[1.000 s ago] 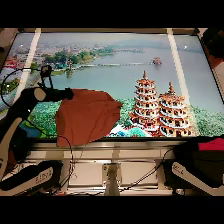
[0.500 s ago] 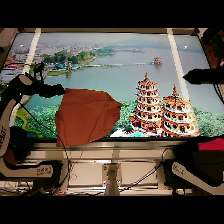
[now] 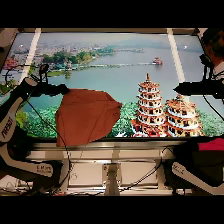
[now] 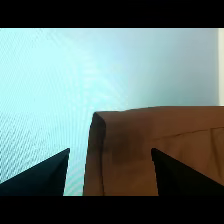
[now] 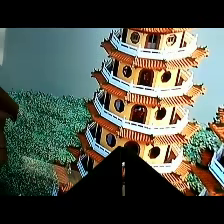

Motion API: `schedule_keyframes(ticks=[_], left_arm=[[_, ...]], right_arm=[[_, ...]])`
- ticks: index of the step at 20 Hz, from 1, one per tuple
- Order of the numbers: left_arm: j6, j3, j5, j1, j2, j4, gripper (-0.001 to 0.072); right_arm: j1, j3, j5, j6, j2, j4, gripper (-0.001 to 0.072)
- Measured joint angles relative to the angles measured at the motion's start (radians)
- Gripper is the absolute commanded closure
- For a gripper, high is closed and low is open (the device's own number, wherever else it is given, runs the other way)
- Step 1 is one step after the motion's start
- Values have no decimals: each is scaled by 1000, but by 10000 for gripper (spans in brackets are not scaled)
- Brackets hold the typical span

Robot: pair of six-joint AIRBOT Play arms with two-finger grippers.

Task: Fold the clothes and pants, and hang the long-sleeved shirts on hangers.

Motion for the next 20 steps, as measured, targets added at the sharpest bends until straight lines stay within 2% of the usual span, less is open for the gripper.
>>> schedule_keyframes(ticks=[4, 5, 7, 8, 9, 11, 12, 17, 20], left_arm=[[83, 3, 28, -9, -35, -60, 132], [97, 4, 29, -14, -42, -68, 173], [114, 4, 29, -29, -51, -80, 175], [118, 4, 27, -37, -54, -84, 218], [122, 4, 19, -45, -56, -87, 311], [125, 3, -14, -56, -60, -87, 624], [125, 3, -27, -60, -61, -85, 689], [155, 3, -62, -68, -53, -74, 691], [203, 18, -85, -69, -8, -63, 691]], right_arm=[[0, -8, -13, -3, 0, 22, 697], [0, -9, -16, -3, 0, 24, 697], [0, -10, -18, -4, 0, 30, 698], [0, -10, -19, -4, 0, 35, 697], [0, -10, -19, -4, 0, 39, 698], [0, -10, -20, -5, 0, 43, 697], [0, -10, -20, -5, 0, 45, 698], [10, -11, -21, -5, 0, 51, 697], [64, -11, -23, -6, 0, 55, 697]])
